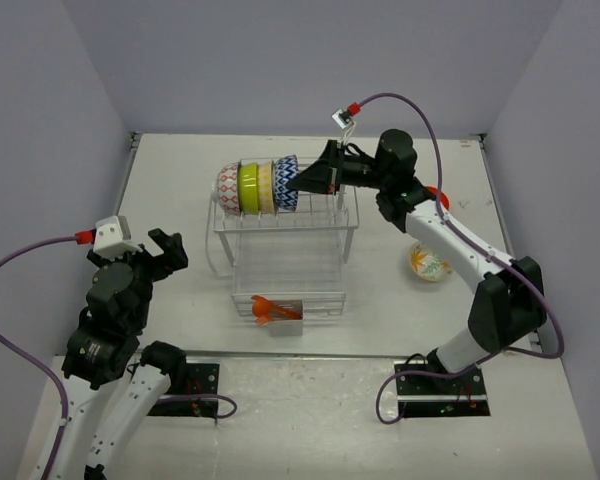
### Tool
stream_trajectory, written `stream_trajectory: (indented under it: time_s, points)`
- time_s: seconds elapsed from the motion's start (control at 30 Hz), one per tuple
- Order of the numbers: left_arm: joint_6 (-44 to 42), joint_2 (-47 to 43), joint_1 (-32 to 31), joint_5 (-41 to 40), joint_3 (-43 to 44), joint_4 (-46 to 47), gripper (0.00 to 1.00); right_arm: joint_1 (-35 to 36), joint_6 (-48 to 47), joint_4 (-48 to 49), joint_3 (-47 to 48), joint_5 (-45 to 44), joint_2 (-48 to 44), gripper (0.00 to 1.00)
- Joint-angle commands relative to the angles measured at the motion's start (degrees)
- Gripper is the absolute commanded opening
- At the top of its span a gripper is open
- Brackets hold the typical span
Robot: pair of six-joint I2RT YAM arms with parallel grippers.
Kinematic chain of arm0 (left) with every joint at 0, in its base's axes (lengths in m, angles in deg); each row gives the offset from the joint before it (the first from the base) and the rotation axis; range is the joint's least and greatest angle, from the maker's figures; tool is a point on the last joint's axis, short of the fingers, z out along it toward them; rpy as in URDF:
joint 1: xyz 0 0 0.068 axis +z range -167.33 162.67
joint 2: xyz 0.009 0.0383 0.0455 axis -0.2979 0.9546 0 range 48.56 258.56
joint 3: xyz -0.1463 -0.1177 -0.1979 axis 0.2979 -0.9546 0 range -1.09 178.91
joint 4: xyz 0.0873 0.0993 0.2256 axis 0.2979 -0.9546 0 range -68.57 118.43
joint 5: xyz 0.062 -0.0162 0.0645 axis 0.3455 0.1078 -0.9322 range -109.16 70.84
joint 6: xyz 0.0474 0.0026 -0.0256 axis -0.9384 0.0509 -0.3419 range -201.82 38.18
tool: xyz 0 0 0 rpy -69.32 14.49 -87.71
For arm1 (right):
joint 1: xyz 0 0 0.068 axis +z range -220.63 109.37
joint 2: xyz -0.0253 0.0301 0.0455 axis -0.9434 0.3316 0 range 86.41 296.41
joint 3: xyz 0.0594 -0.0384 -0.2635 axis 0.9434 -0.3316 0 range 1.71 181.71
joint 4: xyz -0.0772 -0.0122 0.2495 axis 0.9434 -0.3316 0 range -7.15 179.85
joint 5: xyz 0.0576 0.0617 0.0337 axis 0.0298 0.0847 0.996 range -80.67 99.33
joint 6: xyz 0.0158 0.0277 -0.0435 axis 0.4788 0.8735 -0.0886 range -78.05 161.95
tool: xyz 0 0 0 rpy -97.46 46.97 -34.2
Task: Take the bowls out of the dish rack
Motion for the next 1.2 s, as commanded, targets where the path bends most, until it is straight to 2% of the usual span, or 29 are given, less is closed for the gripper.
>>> stream_trajectory:
  time_s: [0.0,0.13,0.6,0.77,0.93,1.03,1.13,1.17]
  points:
    - [-0.6,0.7,-0.1,-0.2,-0.5,1.8,1.0,-0.3,-3.7,-0.2,1.1,-1.6,-4.7,0.0]
    - [-0.5,0.6,-0.1,-0.2,-0.5,1.9,1.0,-0.3,-7.6,-5.7,2.1,-3.6,-6.1,0.0]
    - [-0.2,-0.3,0.0,-1.1,-0.4,1.6,1.0,-0.6,-14.6,-15.4,6.2,-3.5,-14.7,0.0]
    - [-0.2,-0.4,0.0,-0.8,-0.4,1.7,1.0,-0.6,-25.3,-26.7,8.0,-4.9,-19.4,0.0]
    - [-0.4,0.5,0.0,-1.3,0.2,1.7,1.0,-0.6,-37.1,-39.3,7.7,-12.3,-25.5,0.0]
    - [-1.2,1.7,0.0,0.6,2.6,1.3,1.0,-0.5,-41.4,-45.5,8.4,-15.8,-28.2,0.0]
    - [-0.8,5.0,0.0,6.3,10.9,-0.3,1.0,-0.2,-44.8,-52.4,10.0,-21.2,-29.8,0.0]
    - [-0.3,6.2,0.0,8.2,16.6,-0.8,1.0,0.3,-45.8,-54.1,10.5,-22.9,-30.4,0.0]
